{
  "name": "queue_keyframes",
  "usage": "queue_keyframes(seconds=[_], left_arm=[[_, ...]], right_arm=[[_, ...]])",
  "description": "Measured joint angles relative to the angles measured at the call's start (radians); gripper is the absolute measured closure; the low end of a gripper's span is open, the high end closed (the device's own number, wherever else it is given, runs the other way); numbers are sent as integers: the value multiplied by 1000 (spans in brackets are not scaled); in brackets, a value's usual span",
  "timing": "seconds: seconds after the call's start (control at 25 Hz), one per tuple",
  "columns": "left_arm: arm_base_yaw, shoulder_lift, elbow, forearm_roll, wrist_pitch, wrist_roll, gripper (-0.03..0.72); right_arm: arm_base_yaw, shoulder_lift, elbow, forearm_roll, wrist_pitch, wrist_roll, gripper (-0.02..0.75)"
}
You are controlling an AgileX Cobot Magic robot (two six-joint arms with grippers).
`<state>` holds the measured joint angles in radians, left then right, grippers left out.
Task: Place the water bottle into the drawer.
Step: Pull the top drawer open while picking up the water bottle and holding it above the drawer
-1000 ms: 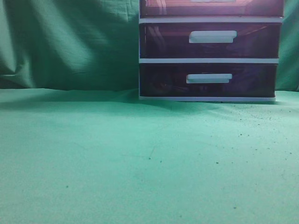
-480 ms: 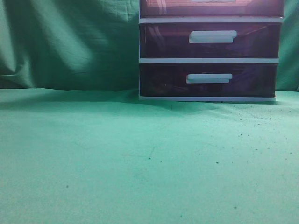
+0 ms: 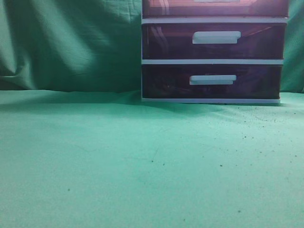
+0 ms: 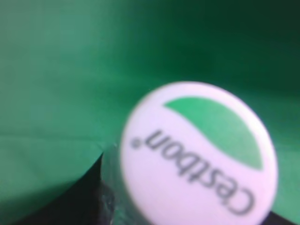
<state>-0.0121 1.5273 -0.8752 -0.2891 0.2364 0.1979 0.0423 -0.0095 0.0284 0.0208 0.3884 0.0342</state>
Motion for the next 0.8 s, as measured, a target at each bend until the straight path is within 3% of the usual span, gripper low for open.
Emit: queue_keyframes(seconds=[0.52, 0.64, 0.8], left_arm=[[-19, -165, -288, -18, 422, 2, 391], [-80, -235, -321, -16, 472, 25, 391], [-198, -317, -328, -17, 502, 41, 391]], right_arm=[[0, 0, 0, -2, -16, 0, 738], [0, 0, 2, 29, -183, 18, 738], [0, 0, -9, 68, -585, 48, 738]])
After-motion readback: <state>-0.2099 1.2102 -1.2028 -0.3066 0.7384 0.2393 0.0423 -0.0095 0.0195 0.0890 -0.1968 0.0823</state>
